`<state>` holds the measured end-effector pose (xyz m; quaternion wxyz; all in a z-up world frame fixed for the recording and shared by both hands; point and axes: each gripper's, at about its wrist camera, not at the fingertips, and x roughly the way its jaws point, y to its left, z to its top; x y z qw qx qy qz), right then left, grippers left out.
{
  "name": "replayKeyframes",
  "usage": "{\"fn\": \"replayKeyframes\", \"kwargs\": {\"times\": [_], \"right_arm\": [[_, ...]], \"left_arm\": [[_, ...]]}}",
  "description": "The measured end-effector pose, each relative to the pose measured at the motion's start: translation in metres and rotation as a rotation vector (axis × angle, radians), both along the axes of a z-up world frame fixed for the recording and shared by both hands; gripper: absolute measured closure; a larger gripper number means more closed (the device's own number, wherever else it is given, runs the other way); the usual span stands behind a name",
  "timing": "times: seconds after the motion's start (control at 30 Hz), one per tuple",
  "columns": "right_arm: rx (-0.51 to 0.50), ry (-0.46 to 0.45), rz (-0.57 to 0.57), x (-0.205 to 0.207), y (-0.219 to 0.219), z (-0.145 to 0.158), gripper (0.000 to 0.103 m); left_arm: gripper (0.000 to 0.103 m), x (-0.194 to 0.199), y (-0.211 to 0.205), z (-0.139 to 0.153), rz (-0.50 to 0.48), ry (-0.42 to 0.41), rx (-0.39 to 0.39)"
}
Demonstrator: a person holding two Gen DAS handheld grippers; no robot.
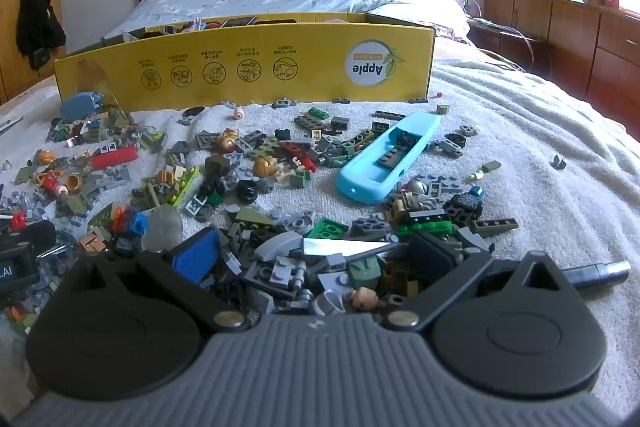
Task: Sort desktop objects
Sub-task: 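Position both open tools around small bricks in the pile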
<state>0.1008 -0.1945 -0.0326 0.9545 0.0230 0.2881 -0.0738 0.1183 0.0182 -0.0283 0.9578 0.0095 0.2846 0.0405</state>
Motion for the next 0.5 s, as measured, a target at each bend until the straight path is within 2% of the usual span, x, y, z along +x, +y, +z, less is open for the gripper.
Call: {"fn": "replayKeyframes", "kwargs": {"times": [0.5], "right_arm": [[-0.001, -0.002, -0.001, 0.0, 0.0004, -0.0001, 0.0]], "left_arm": [[0.001, 0.0015, 0.0034, -0.0015, -0.008, 0.005, -0.009]]}}
